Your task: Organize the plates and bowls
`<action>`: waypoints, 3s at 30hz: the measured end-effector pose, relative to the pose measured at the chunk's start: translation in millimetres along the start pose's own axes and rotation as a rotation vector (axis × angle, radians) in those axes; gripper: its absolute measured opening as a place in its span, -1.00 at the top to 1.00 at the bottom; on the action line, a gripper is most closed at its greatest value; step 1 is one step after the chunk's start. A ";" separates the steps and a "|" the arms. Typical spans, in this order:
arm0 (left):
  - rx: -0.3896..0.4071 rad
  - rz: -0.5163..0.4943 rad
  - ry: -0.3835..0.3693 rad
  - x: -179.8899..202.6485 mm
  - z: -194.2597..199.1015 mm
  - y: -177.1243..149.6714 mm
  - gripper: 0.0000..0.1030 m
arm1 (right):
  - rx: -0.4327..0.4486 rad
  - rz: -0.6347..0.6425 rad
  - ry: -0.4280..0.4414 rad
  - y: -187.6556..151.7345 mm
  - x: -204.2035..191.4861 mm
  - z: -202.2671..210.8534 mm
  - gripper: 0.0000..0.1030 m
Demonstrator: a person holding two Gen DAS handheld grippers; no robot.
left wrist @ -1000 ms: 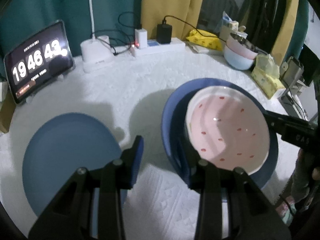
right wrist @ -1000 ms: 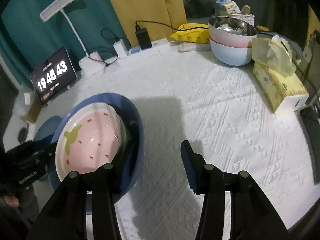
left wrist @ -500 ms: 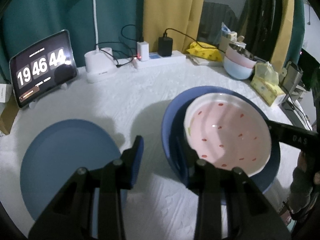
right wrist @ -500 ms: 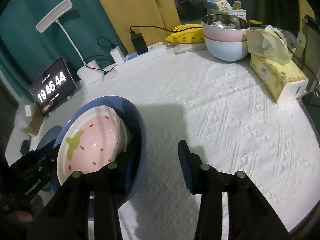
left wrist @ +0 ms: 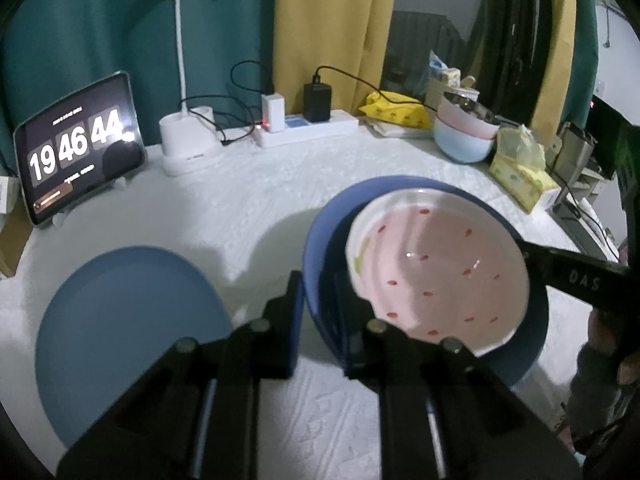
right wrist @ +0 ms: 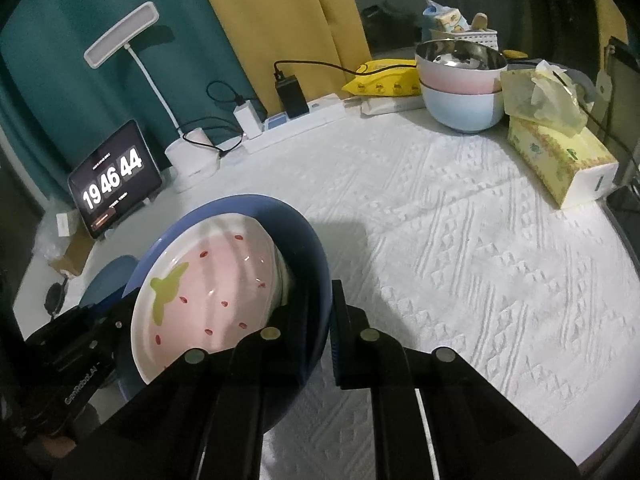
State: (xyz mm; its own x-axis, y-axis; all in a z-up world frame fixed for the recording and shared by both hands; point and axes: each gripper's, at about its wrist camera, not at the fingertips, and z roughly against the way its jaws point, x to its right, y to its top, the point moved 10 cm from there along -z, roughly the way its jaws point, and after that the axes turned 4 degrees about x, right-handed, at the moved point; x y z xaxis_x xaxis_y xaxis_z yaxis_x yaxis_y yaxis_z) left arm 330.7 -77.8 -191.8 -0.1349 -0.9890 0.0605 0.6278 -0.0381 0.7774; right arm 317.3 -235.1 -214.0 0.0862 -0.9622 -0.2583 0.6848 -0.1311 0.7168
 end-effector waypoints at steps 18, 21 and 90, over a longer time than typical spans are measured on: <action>0.009 0.014 -0.022 3.4 6.8 0.7 0.74 | 0.008 -0.026 -0.018 -6.1 -1.5 11.9 0.80; 0.014 0.017 -0.025 4.7 8.1 -0.2 0.74 | 0.018 -0.027 -0.017 -6.1 -1.7 14.1 0.80; 0.148 0.193 0.103 -162.3 75.3 24.8 0.74 | 0.018 0.164 0.126 26.8 -184.4 -16.7 0.80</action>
State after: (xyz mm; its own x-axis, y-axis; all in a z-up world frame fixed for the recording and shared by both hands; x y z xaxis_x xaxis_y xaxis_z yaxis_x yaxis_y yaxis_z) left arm 310.5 92.5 -135.3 0.0605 -0.9855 0.1586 0.5142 0.1670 0.8413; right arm 331.9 -57.2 -158.0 0.2862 -0.9337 -0.2152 0.6413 0.0198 0.7670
